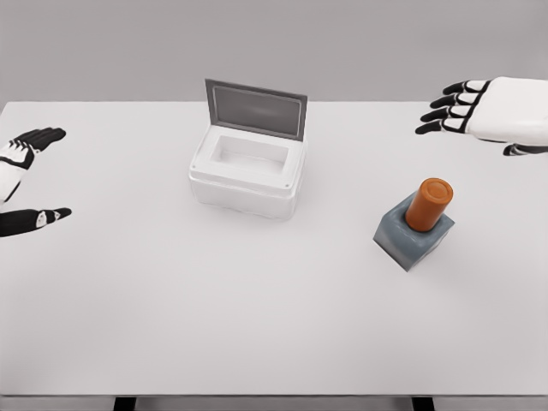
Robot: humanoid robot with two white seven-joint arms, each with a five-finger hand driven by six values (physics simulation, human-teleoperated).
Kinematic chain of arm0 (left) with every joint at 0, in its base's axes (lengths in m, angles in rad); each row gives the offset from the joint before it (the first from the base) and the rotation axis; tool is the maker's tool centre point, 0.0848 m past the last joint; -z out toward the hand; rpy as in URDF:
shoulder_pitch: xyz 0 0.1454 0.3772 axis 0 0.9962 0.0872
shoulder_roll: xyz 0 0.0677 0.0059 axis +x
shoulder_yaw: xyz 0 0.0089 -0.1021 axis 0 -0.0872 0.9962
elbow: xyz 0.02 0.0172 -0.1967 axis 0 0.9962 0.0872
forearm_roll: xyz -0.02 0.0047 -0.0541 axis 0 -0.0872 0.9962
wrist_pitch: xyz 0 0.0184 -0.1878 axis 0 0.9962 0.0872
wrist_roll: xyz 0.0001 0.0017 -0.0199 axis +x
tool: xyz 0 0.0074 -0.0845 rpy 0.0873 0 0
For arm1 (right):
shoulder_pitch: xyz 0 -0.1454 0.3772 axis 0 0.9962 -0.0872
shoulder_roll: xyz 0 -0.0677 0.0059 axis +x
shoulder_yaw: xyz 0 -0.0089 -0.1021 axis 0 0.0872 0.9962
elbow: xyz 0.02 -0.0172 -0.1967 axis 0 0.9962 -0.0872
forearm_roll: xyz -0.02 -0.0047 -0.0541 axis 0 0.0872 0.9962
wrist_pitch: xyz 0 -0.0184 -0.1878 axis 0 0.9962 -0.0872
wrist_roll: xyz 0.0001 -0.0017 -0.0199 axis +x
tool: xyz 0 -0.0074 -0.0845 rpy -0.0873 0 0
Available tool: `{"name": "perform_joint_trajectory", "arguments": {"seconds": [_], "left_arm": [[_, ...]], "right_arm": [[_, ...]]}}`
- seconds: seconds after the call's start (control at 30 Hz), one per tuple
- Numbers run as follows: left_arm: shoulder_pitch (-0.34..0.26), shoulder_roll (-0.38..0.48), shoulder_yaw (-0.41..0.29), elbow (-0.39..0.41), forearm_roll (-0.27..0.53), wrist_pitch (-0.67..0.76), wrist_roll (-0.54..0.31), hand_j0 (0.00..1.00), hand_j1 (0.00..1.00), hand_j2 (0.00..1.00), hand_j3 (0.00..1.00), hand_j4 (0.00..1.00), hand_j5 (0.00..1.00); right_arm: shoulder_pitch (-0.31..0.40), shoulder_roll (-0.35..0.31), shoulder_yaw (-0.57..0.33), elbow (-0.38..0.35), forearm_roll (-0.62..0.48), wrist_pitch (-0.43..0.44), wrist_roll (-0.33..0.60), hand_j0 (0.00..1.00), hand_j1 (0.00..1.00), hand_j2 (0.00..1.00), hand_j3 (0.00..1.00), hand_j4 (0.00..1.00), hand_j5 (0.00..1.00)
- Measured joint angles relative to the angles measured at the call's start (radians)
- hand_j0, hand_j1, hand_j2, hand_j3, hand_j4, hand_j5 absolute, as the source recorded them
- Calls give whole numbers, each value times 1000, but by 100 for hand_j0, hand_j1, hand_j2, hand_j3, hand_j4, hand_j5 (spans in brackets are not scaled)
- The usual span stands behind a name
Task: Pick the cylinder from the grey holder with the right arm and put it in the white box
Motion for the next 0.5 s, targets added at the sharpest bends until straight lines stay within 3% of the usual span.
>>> {"name": "perform_joint_trajectory", "arguments": {"seconds": [0.1,0.2,0.37,0.5], "left_arm": [[0,-1,-1,-1,-9,0,-1,100,100,100,100,100,100],[-2,-1,-1,-1,-16,0,-2,100,100,100,100,100,100],[-3,-1,-1,-1,-25,0,-2,100,100,100,100,100,100],[-3,-2,-1,-1,-31,0,-2,100,100,100,100,100,100]], "right_arm": [[-18,-5,-1,-2,-4,0,0,100,100,100,100,100,100],[-18,-61,16,-10,-23,0,0,100,100,100,100,100,100],[-44,-104,97,-10,-294,0,0,100,100,100,100,100,100],[-43,-111,154,-12,-396,0,0,100,100,100,100,100,100]]}}
